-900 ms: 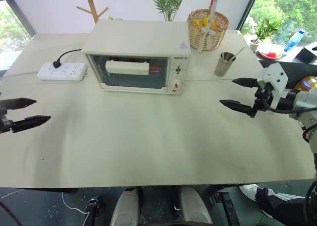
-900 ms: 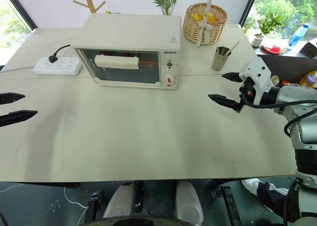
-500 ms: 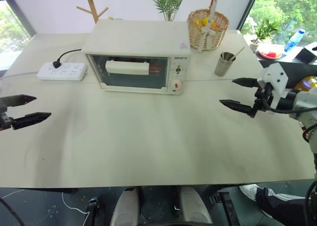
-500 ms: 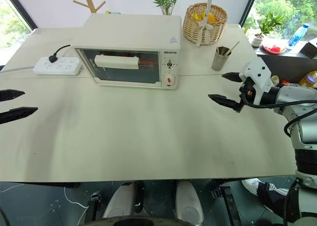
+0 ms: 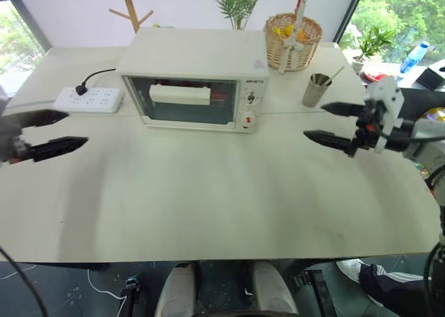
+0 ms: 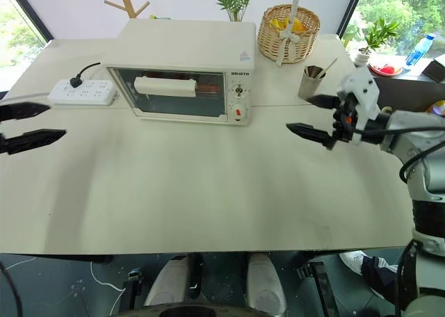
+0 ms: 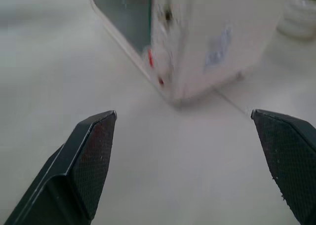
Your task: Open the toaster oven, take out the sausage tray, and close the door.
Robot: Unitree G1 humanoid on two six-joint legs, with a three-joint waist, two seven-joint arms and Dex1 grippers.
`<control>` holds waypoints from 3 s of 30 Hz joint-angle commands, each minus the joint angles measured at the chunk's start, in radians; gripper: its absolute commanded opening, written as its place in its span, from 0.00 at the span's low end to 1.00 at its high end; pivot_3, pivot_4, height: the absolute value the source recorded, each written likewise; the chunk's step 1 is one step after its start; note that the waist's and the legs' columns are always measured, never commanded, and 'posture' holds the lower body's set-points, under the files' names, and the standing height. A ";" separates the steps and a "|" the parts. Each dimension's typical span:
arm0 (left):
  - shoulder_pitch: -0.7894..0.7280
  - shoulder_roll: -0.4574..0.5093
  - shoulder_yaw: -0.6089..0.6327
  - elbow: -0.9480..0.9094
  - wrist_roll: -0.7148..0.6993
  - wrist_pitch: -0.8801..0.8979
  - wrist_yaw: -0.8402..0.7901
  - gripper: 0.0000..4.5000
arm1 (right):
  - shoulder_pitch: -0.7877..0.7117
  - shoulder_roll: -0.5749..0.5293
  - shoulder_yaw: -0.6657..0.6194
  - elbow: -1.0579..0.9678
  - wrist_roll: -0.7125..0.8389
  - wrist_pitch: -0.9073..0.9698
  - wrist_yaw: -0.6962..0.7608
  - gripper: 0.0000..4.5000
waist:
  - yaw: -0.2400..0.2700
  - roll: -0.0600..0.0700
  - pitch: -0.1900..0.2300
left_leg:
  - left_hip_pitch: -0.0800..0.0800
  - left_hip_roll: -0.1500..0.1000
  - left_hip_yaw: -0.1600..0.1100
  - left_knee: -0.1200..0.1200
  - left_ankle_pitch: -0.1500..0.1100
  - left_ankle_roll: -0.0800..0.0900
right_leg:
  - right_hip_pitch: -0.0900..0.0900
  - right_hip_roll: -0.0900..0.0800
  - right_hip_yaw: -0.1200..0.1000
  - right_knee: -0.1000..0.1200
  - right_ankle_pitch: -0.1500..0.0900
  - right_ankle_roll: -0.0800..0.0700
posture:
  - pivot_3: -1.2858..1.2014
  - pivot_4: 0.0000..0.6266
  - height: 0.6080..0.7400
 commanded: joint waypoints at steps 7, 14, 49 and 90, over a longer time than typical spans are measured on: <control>-0.303 -0.051 -0.223 0.090 0.039 -0.016 -0.053 0.99 | -0.113 0.269 0.184 -0.165 0.023 0.128 -0.254 1.00 | -0.002 0.000 0.000 | 0.000 0.000 0.000 0.000 0.000 0.000 | 0.000 0.001 0.000 0.001 0.000 0.000 | 0.52 0.24 1.00; -0.424 -0.078 -0.303 0.195 0.092 -0.047 -0.117 0.99 | -0.193 0.442 0.304 -0.031 -0.079 0.073 -0.326 1.00 | -0.001 0.000 0.000 | -0.001 -0.001 0.000 0.001 0.000 0.000 | -0.001 0.001 0.000 0.001 0.000 0.000 | 0.52 0.24 1.00; -0.626 -0.188 -0.341 0.416 0.200 -0.102 -0.131 0.45 | -0.206 0.628 0.453 0.077 -0.264 -0.133 -0.133 1.00 | -0.008 -0.001 0.000 | -0.001 0.000 -0.002 0.000 0.000 0.000 | -0.003 0.002 0.000 0.003 0.000 0.000 | 0.52 0.24 1.00; -0.565 -0.319 -0.477 0.495 0.439 -0.368 -0.152 0.02 | 0.167 0.249 0.207 -0.496 -0.060 0.320 -0.191 1.00 | 0.003 -0.001 -0.001 | -0.002 -0.002 -0.002 0.001 0.000 0.000 | -0.002 0.000 -0.001 0.003 0.000 0.000 | 0.52 0.24 1.00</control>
